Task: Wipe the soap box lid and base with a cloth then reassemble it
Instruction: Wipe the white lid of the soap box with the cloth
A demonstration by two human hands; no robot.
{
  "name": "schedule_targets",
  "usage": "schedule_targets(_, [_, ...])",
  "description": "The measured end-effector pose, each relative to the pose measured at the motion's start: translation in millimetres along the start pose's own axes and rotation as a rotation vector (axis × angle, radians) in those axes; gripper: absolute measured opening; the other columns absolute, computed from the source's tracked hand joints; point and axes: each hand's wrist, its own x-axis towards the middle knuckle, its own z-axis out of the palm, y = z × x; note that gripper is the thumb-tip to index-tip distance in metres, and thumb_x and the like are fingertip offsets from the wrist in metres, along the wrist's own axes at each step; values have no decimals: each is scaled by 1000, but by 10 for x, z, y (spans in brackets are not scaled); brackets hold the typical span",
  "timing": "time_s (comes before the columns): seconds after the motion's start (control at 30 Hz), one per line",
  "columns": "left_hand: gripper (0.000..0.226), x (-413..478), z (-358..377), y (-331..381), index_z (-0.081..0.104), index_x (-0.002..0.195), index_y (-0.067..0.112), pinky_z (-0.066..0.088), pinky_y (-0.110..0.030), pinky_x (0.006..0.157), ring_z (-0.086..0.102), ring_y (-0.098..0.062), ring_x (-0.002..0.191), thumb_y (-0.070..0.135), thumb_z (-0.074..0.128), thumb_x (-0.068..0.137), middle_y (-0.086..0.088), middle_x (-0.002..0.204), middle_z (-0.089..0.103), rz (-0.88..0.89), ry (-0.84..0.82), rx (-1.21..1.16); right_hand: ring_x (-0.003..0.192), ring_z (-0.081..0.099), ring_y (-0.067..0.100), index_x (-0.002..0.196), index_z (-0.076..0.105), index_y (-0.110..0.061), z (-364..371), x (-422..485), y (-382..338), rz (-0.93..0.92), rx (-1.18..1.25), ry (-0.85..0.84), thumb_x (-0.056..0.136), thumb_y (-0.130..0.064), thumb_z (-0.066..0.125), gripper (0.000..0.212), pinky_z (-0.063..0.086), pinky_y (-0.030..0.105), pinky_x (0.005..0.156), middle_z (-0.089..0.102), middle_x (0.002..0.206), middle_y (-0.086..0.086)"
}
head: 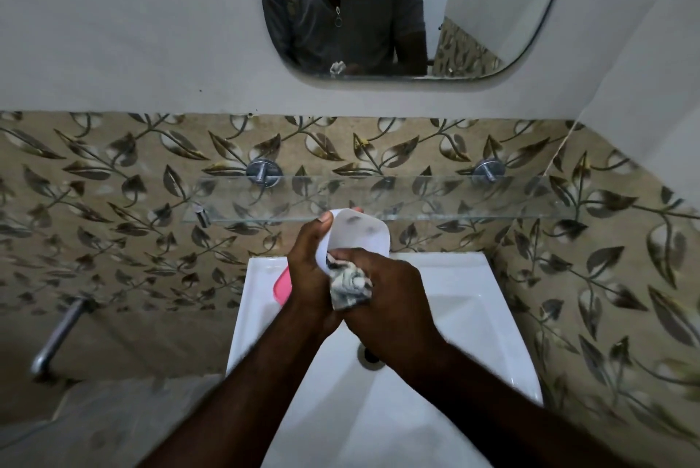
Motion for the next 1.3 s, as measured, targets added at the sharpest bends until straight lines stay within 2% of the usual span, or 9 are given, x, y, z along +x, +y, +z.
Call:
schedule_targets(0.17, [62, -33, -5, 9, 59, 123, 0, 45, -45, 99, 58, -35, 107, 34, 64, 71, -21, 116, 60, -41, 109, -18, 74, 66, 21, 90, 59, -32, -60, -56, 320, -7, -307, -88, 69, -31, 57, 21, 44, 26, 59, 70, 76, -6])
schedule_targets(0.27, [43, -82, -14, -98, 72, 96, 5, 51, -37, 83, 67, -29, 85, 37, 66, 69, -18, 93, 68, -79, 91, 79, 65, 63, 17, 72, 59, -29, -18, -25, 139, 193, -123, -63, 75, -28, 62, 4, 48, 31, 58, 66, 65, -5])
schedule_targets(0.37, [40, -95, -30, -138, 73, 78, 5, 55, -24, 62, 68, -21, 61, 40, 53, 84, -11, 66, 68, -104, 30, 79, 65, 64, 9, 79, 63, -26, 1, -66, -22, 134, -12, -30, 75, -21, 66, 7, 51, 29, 61, 68, 71, -7])
schedule_targets(0.53, [59, -55, 19, 2, 63, 116, 0, 39, -49, 106, 57, -38, 108, 36, 64, 69, -25, 116, 59, -34, 91, 31, 77, 63, 14, 98, 58, -35, -82, -110, 253, -6, -223, -100, 70, -30, 54, 30, 39, 18, 62, 70, 81, -8])
schedule_targets(0.73, [49, -85, 33, -57, 65, 105, 4, 56, -31, 77, 69, -25, 79, 42, 58, 74, -13, 87, 70, -58, 3, 100, 68, 63, 9, 86, 68, -28, -32, -43, -23, 136, -20, -31, 64, -24, 62, 23, 49, 24, 60, 71, 74, -8])
schedule_targets(0.9, [45, -87, 43, 83, 65, 111, 2, 47, -44, 100, 61, -34, 104, 34, 57, 80, -19, 107, 65, -39, 36, 16, 87, 60, 10, 102, 60, -31, -109, -98, 210, -81, -161, -25, 68, -22, 60, 35, 38, 6, 75, 73, 88, -7])
schedule_targets(0.97, [58, -107, 40, 62, 59, 123, -1, 41, -48, 106, 57, -37, 109, 32, 62, 75, -22, 116, 59, -37, 82, 39, 83, 63, 15, 95, 63, -30, -103, -109, 327, -41, -236, -7, 68, -26, 56, 28, 41, 14, 70, 73, 84, -7])
schedule_targets(1.13, [56, -141, 6, -52, 64, 112, 8, 54, -27, 65, 68, -19, 69, 45, 58, 70, -10, 80, 69, -121, -5, 147, 65, 64, 6, 85, 67, -29, 33, -133, -50, 210, 92, 20, 70, -16, 65, 20, 49, 20, 57, 69, 67, -11])
schedule_targets(1.3, [55, -146, -3, 64, 62, 117, -1, 45, -44, 96, 61, -36, 103, 33, 63, 73, -23, 109, 65, -57, 42, 132, 92, 61, 14, 101, 65, -24, -9, -185, 303, -116, -82, 25, 65, -7, 58, 40, 42, 12, 89, 74, 93, -1])
